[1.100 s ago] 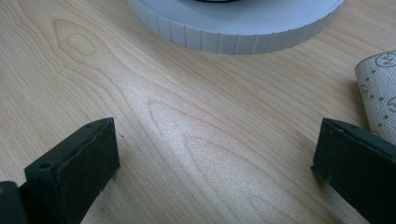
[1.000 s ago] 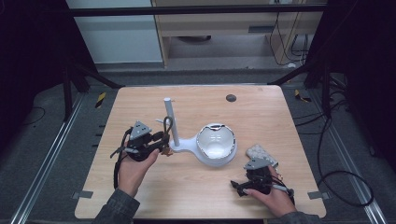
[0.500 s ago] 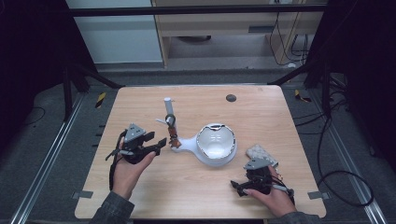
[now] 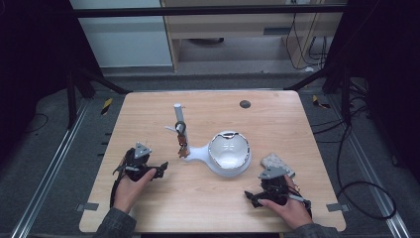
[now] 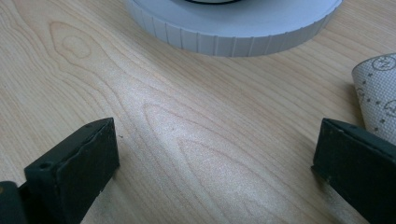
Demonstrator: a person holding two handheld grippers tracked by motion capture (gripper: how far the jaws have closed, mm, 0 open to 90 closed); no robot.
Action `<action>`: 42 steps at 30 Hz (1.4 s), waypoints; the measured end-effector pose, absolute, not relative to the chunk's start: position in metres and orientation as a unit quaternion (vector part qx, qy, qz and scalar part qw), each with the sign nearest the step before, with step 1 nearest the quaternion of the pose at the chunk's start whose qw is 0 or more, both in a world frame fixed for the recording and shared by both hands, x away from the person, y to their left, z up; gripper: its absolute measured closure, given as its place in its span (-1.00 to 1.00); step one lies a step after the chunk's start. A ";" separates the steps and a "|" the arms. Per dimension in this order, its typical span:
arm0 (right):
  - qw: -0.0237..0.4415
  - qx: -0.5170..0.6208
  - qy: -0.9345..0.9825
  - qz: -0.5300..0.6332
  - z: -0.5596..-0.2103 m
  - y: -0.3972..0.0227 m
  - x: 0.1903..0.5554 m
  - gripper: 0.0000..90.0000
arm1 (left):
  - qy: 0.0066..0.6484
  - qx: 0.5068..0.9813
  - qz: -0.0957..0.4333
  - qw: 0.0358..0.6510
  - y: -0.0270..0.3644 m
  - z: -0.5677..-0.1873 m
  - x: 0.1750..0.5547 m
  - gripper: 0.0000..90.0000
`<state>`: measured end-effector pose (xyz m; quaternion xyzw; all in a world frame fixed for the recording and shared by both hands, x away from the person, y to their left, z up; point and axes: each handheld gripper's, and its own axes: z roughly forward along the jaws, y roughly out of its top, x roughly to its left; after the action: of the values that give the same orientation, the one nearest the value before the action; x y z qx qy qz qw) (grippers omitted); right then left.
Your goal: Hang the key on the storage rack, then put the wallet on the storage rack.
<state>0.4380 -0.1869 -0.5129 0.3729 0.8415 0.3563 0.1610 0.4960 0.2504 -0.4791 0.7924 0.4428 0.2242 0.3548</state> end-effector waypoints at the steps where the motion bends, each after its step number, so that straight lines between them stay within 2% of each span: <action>1: 0.161 0.373 0.841 0.356 -0.513 -0.187 0.438 -1.00 | 0.445 0.792 0.224 0.353 0.251 -0.482 0.496 -0.86; 6: 0.161 0.369 0.843 0.356 -0.513 -0.187 0.438 -0.98 | 0.454 0.798 0.214 0.334 0.254 -0.494 0.500 -0.86; 8: 0.159 0.362 0.847 0.356 -0.511 -0.189 0.438 -0.85 | 0.457 0.797 0.215 0.330 0.257 -0.495 0.501 -0.86; 9: 0.160 0.357 0.849 0.357 -0.507 -0.190 0.436 -0.86 | 0.458 0.798 0.215 0.328 0.258 -0.496 0.501 -0.86; 12: 0.158 0.358 0.842 0.371 -0.496 -0.195 0.435 -0.83 | 0.461 0.799 0.214 0.321 0.262 -0.500 0.502 -0.89; 23: 0.208 0.376 0.844 0.321 -0.441 -0.224 0.451 -0.87 | 0.462 0.797 0.205 0.330 0.261 -0.508 0.501 -0.98; 27: 0.192 0.388 0.851 0.297 -0.436 -0.234 0.455 -0.88 | 0.463 0.797 0.206 0.329 0.261 -0.508 0.500 -0.98; 42: 0.155 0.430 0.861 0.225 -0.445 -0.256 0.477 -0.72 | 0.461 0.799 0.204 0.328 0.261 -0.508 0.500 -1.00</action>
<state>0.4765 -0.2562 -0.4449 0.4296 0.8607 0.2248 0.1552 0.5005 0.2608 -0.5084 0.7991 0.4608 0.2040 0.3278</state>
